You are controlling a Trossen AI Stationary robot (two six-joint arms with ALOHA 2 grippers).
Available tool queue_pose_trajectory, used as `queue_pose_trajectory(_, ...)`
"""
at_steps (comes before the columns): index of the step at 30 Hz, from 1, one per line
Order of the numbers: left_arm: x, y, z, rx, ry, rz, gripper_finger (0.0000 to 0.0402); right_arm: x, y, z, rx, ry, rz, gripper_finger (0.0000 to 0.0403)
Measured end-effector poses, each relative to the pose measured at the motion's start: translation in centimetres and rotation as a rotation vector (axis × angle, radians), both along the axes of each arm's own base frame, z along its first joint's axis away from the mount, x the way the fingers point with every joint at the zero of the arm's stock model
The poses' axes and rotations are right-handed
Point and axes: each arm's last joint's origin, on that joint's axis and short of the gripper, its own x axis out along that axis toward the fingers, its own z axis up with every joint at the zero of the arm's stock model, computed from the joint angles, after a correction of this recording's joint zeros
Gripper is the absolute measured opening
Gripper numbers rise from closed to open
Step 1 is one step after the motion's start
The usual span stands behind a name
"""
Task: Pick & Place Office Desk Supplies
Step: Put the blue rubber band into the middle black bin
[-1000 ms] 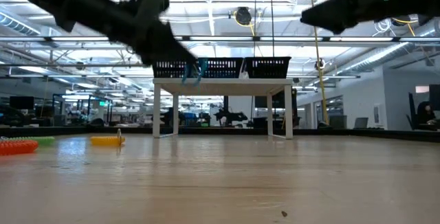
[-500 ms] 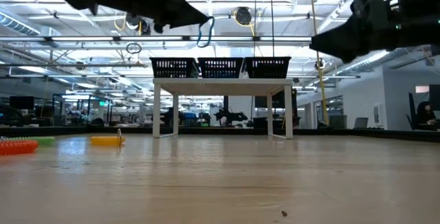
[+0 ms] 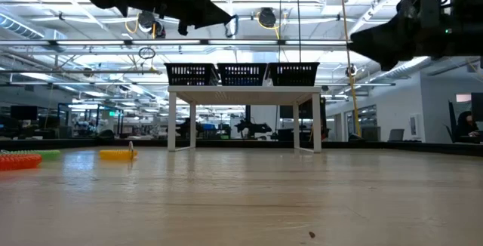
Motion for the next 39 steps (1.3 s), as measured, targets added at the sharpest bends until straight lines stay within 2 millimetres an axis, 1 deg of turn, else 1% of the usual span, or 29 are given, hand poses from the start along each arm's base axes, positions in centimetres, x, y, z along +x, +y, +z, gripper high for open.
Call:
queue_pose_trajectory(2,0.3,0.5,0.1,-0.002,-0.001,0.012,0.0004,-0.2,0.0,0.1,-0.014,-0.001,-0.003,0.0164)
queue_pose_trajectory(5,1.2,1.1,0.1,0.003,0.008,0.021,0.0003,-0.6,0.1,0.0,-0.027,0.009,-0.004,0.0164)
queue_pose_trajectory(10,2.5,2.7,-1.1,0.029,0.068,0.055,0.0004,-1.1,0.2,0.0,-0.026,0.013,0.022,0.0164)
queue_pose_trajectory(14,3.5,4.4,-2.0,-0.008,0.082,0.093,0.0004,-1.4,0.3,0.0,-0.019,0.013,0.023,0.0164)
queue_pose_trajectory(19,5.1,5.7,-2.4,-0.007,0.094,0.110,0.0003,-1.4,0.3,-0.2,-0.009,0.023,0.024,0.0164)
queue_pose_trajectory(22,5.6,6.0,-2.7,-0.010,0.100,0.114,0.0008,-1.4,0.3,-0.3,0.005,0.039,0.024,0.0164)
queue_pose_trajectory(26,5.6,6.0,-2.6,-0.008,0.101,0.166,0.0020,-1.4,0.3,-0.4,0.007,0.047,0.025,0.0164)
queue_pose_trajectory(29,5.5,6.1,-2.6,-0.017,0.102,0.203,0.0019,-1.4,0.3,-0.5,0.019,0.054,0.026,0.0164)
queue_pose_trajectory(33,5.5,6.2,-2.7,-0.072,0.079,0.227,0.0019,-1.4,0.3,-0.6,0.027,0.058,0.027,0.0164)
queue_pose_trajectory(36,5.5,6.1,-2.8,-0.084,0.088,0.222,0.0037,-1.4,0.3,-0.6,0.027,0.058,0.026,0.0164)
queue_pose_trajectory(39,5.5,6.1,-3.0,-0.093,0.107,0.220,0.0075,-1.4,0.3,-0.6,0.027,0.057,0.025,0.0164)
